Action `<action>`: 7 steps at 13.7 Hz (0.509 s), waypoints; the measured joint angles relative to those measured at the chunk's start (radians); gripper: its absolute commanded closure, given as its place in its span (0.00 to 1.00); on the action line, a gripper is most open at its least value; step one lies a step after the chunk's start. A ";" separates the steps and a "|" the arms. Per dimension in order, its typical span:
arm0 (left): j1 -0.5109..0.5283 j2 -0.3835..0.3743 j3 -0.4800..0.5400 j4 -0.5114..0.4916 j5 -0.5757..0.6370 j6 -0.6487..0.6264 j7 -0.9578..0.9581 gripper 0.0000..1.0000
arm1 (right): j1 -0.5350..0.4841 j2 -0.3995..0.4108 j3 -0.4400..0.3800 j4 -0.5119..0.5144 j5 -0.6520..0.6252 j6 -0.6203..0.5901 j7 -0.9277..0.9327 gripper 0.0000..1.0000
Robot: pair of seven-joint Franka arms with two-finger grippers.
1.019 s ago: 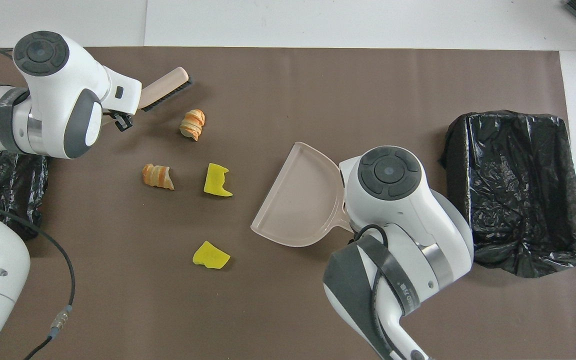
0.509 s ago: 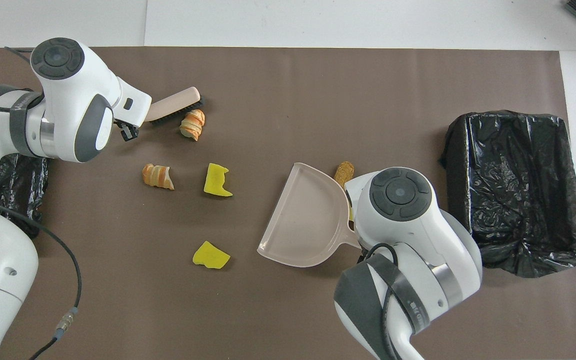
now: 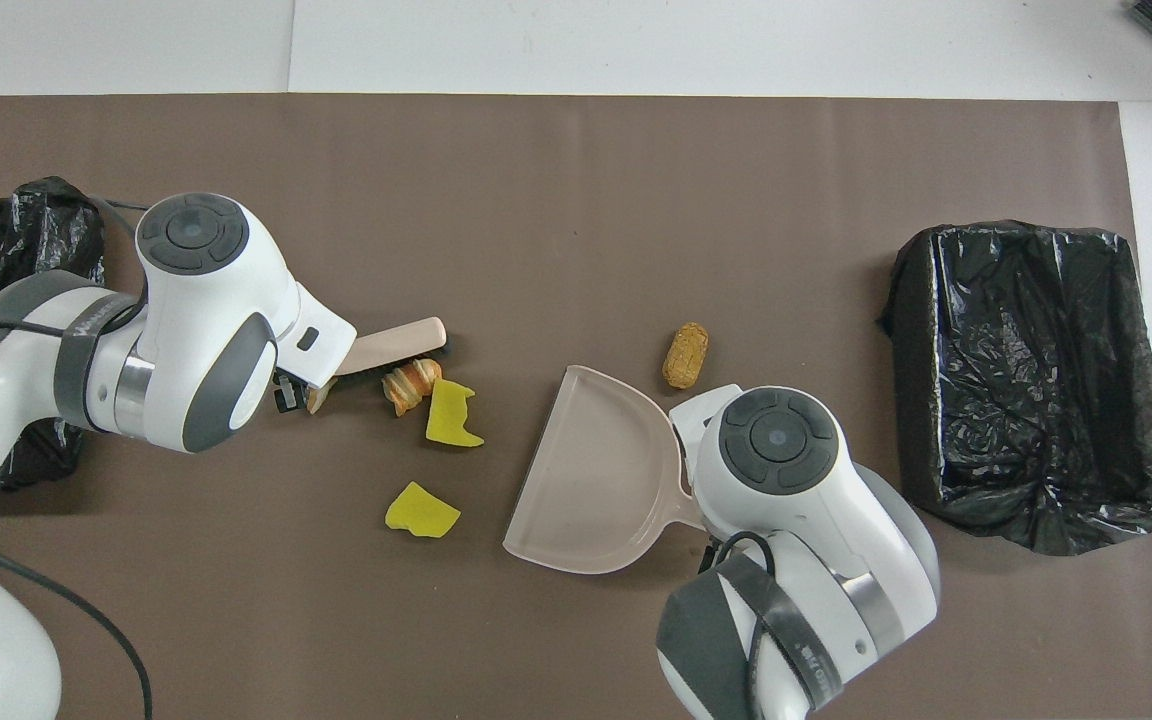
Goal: Sweep and dump trash in bin
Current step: 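Sweep the sponge and bread pieces into the dustpan with the left gripper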
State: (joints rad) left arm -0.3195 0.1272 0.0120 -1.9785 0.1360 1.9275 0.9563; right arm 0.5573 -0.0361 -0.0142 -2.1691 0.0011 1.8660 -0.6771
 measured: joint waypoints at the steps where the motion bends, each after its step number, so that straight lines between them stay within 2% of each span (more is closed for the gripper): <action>1: 0.000 -0.025 0.002 -0.001 0.000 -0.011 -0.036 1.00 | 0.002 -0.005 0.000 -0.010 0.000 0.010 -0.022 1.00; 4: 0.015 -0.083 0.021 -0.001 0.000 -0.020 -0.179 1.00 | 0.002 -0.024 0.000 -0.043 -0.001 0.029 -0.071 1.00; 7: 0.100 -0.093 0.028 -0.010 0.000 -0.020 -0.375 1.00 | 0.007 -0.029 0.000 -0.071 -0.014 0.053 -0.083 1.00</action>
State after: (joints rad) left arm -0.2195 0.0347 0.0402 -1.9882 0.1359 1.9078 0.5813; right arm 0.5643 -0.0655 -0.0143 -2.2404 -0.0126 1.9185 -0.7599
